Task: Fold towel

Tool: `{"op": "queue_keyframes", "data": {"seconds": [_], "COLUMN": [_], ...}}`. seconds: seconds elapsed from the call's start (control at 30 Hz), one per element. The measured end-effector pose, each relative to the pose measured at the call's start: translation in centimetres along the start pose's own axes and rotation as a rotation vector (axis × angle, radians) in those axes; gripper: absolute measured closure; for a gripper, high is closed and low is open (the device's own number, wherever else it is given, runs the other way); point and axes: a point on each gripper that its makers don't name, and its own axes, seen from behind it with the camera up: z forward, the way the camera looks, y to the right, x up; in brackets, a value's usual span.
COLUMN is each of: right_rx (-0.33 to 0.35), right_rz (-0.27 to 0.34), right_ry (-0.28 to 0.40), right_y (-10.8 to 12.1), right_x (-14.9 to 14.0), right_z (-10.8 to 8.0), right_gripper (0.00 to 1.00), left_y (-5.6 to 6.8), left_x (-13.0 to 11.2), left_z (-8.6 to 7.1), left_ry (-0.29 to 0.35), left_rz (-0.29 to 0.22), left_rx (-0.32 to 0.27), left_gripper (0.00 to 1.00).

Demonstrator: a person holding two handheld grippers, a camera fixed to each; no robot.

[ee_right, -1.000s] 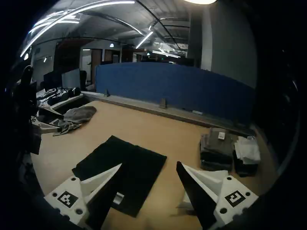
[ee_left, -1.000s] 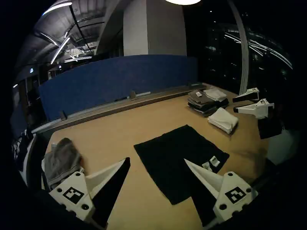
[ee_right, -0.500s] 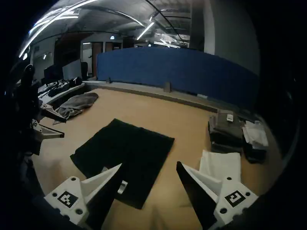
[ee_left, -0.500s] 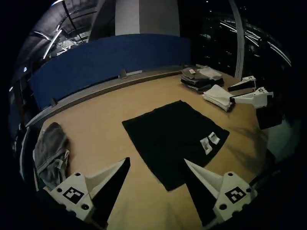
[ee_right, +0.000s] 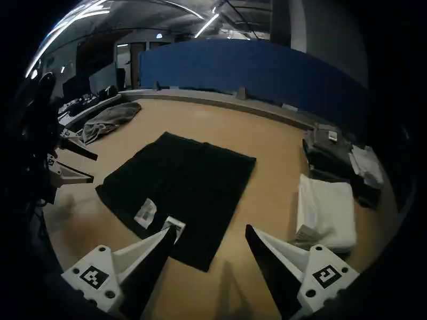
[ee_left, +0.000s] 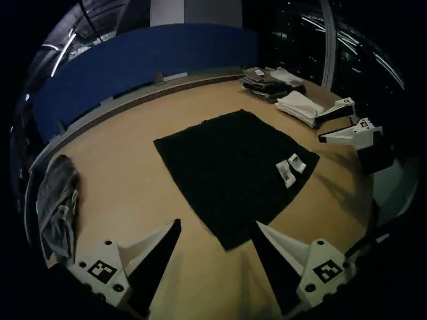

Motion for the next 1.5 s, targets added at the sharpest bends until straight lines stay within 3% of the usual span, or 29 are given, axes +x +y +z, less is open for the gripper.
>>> {"op": "queue_keyframes", "data": {"seconds": [0.53, 0.97, 1.43, 1.5], "right_rx": [0.018, 0.029, 0.067, 0.07], "right_rz": [-0.026, -0.044, -0.037, -0.032], "right_ry": [-0.081, -0.155, -0.189, -0.19], "right_y": [-0.6, -0.8, -2.0, -2.0], "right_x": [-2.6, -5.1, -6.1, -6.1], "right_z": [0.9, 1.5, 1.9, 1.9], "right_gripper": [0.01, 0.15, 0.52, 0.52], "left_y": [1.3, 2.3, 2.1, 2.0], "left_x": [-2.4, -3.7, -3.8, -3.9], "left_z": [1.2, 1.6, 1.6, 1.6], "left_ry": [-0.092, -0.147, -0.179, -0.182], "left_rz": [-0.003, -0.001, -0.011, -0.001], "left_rx": [-0.043, -0.069, -0.043, -0.037], "left_gripper": [0.07, 0.1, 0.41, 0.44]}}
